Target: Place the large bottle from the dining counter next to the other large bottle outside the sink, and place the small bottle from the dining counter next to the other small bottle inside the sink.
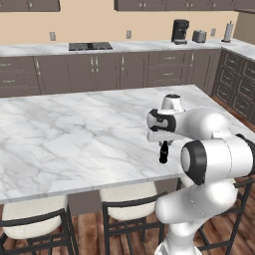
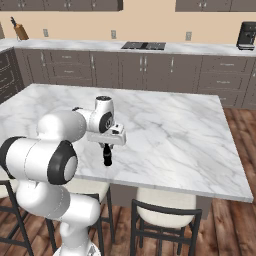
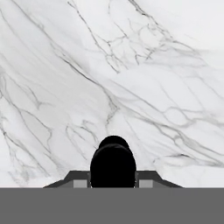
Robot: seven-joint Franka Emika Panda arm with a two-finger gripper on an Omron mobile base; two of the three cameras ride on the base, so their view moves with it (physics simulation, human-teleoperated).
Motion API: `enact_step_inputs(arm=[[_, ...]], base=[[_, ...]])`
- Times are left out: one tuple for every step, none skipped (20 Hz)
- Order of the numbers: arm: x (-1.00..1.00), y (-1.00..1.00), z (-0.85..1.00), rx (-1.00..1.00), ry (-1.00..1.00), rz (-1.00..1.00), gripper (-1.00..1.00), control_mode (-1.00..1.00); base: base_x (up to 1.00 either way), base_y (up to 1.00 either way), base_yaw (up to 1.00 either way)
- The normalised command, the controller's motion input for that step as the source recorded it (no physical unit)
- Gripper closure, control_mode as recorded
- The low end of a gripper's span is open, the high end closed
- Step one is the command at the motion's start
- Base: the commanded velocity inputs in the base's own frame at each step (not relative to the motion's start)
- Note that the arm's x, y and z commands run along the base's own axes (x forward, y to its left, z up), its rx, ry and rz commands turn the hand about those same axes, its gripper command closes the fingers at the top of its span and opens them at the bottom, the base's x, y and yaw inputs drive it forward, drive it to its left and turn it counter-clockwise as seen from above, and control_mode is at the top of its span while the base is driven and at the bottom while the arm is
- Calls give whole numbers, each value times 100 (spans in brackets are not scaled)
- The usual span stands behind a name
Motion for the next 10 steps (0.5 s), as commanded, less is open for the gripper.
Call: enact_step_inputs(arm=[[0,0,54,0,0,0,100,-100],[0,0,70,0,1,0,100,-100],[0,0,81,0,3,0,100,-100],[0,0,90,0,1,0,100,-100],[0,0,98,0,1,0,100,-100],[0,0,99,0,1,0,100,-100],[-10,0,99,0,3,0,100,-100],[-21,0,90,1,7,0,100,-100],[-37,0,81,1,9,0,100,-100],[-44,0,79,3,9,0,100,-100]], base=[[0,0,0],[0,0,0],[0,0,0],[0,0,0],[0,0,0],[0,0,0],[0,0,0],[0,0,0],[0,0,0],[0,0,0]])
